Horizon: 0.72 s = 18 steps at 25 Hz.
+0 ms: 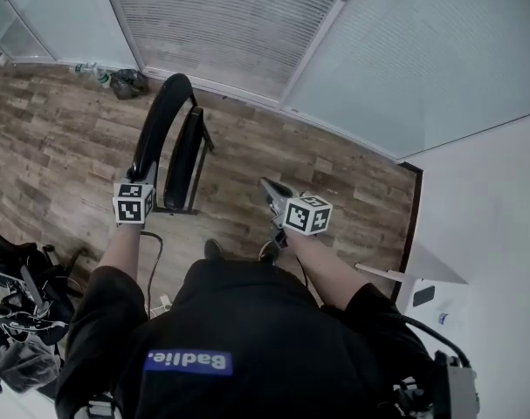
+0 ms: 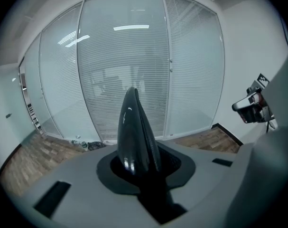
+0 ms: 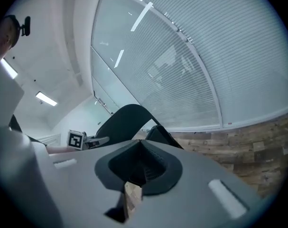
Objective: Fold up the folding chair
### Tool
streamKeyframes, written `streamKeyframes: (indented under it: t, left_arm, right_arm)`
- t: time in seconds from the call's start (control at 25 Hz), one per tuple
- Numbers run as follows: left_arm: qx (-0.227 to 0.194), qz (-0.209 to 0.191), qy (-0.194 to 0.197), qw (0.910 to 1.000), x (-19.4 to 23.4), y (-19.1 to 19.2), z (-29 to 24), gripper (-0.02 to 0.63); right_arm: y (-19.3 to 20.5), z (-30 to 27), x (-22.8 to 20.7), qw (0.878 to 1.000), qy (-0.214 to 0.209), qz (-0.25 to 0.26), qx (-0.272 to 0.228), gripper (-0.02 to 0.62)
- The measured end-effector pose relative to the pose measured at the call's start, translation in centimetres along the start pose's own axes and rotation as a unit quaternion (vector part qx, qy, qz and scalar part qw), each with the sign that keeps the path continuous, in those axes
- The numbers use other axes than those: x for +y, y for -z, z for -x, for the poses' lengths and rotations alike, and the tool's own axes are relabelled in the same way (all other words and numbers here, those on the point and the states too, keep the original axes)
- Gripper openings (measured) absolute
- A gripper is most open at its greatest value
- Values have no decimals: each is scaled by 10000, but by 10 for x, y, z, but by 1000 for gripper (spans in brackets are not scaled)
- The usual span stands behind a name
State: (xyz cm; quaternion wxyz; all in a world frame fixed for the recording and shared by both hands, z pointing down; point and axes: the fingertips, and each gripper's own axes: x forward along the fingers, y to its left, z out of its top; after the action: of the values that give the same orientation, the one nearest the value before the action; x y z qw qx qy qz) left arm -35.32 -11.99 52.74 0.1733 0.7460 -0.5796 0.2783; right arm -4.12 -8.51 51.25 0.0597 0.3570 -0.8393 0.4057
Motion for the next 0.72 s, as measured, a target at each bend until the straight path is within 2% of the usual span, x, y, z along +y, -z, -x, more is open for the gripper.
streamKeyframes:
  t: [0.4,0.72]
  left_arm:
    - [139,-139,-185,9996,-4,-1,1,87]
    - [184,-160,-306,9992,-6,2,3,87]
  right_arm:
    - [-40,85,22,9956,-331,647,-592,3]
    - [-78,139,55,9788,-737,1465,-1229,2]
